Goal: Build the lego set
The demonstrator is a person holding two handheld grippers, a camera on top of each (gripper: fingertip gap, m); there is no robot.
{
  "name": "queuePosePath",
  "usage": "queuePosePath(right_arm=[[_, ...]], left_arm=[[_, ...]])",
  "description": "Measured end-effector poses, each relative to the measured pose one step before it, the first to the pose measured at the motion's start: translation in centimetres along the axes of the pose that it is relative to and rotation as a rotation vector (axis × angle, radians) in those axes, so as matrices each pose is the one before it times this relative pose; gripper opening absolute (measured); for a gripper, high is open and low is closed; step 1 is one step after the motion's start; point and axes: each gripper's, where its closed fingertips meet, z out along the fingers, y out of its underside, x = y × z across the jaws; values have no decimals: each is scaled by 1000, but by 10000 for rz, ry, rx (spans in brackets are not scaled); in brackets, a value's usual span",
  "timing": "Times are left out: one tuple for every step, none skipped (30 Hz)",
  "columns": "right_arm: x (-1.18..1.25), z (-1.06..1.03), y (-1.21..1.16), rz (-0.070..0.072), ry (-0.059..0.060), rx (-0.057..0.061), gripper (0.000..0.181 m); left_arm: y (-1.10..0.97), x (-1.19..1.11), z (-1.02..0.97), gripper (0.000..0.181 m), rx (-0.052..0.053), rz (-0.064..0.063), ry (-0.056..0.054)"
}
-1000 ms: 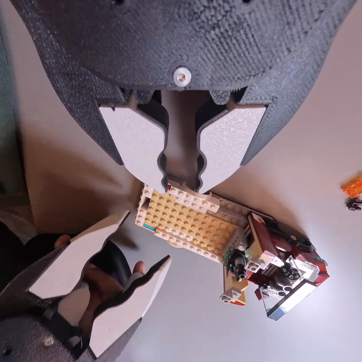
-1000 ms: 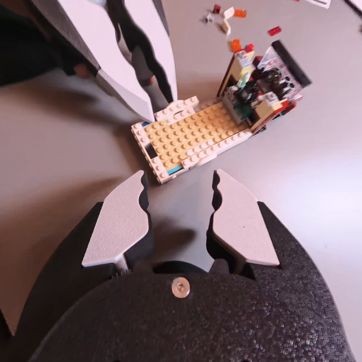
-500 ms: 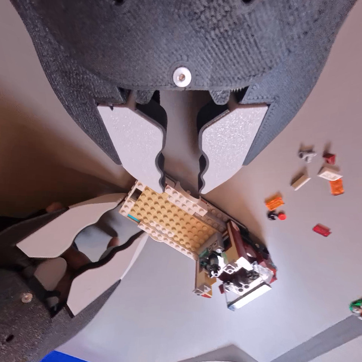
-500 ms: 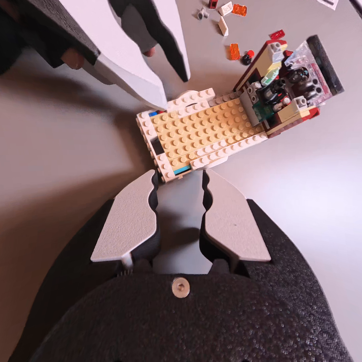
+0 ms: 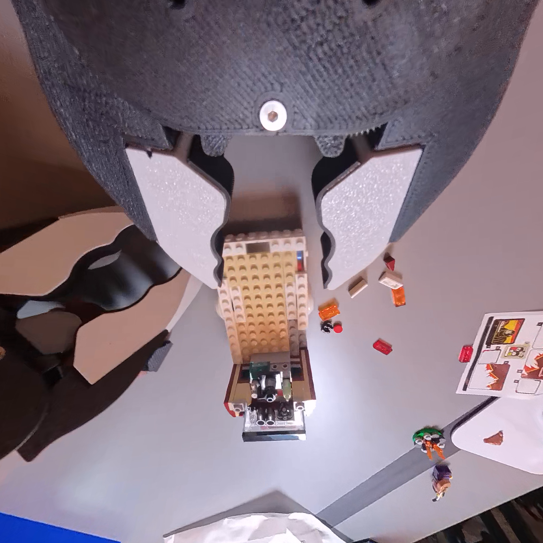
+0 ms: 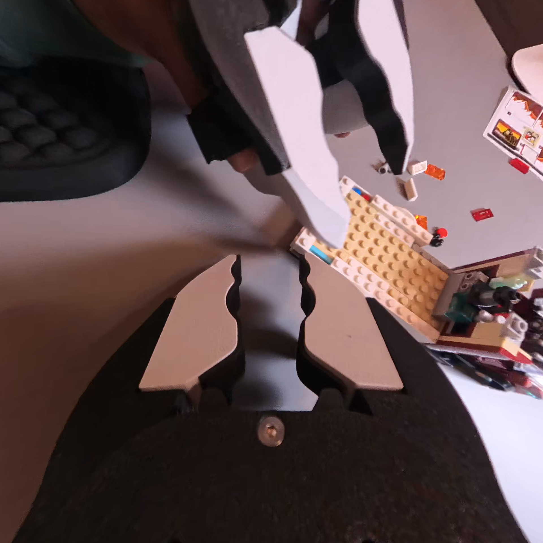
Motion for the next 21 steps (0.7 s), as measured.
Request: queuePosePath(right_arm=[[197,15,-191,106,-118,208,39],[-25,-112,-141,161,-232,212,41],[-278,-248,-68,155,-353,162,41],[-454,-358,2,72,-400,127,40],[-394,-454,-44,-44,-289,158,40],[-258,-559,-49,-142,-143,162,40],[-47,-616,-104,-174,1,176,40],[272,-690,-269,-112,182,266,40],[511,-723,-469,2,265,363,40],[701,-717,-599,119,290,402,40],[944,-660,-650,175,362,387,40],[1097,-608,-691,129,416,381,40],[1163,-532,-706,67,431,374,40],[1216,-441,-689,60,448,333,40],[1172,-331,-669,78,393,286,40],[1081,-216,-705,78,301,256,40],[1117,-149,-735,28,308,226,39],[1288,-29,-728,-65,378,166,37],[1521,119,-717,-129,442,114,34],[1717,316,-717,-110,451,85,32],[1840,593,-717,-54,395,80,30]], left_arm=[[246,57,27,68,-95,-68,110],[420,109,128,71,-181,-54,118],[482,70,196,72,-223,-4,63],[419,11,213,74,-202,93,-4],[240,23,159,74,-116,102,-4],[-44,178,33,70,40,-22,126],[41,186,-3,66,-23,-27,153],[25,-12,-41,66,-12,59,43],[43,-119,-92,65,-25,66,12],[55,-174,-135,65,-36,61,12],[63,-240,-152,65,-15,89,11],[94,-224,-167,65,-10,135,79],[121,-162,-169,65,4,130,177],[102,-210,-183,65,36,78,179],[70,-252,-139,65,62,28,124],[58,-279,-112,65,50,-18,44],[7,-230,-113,65,41,-12,20],[-206,-145,-182,65,157,-1,46],[-527,-189,-264,65,321,-55,6],[-685,-129,-307,65,376,-106,38],[-858,-277,-339,64,449,-106,-68]])
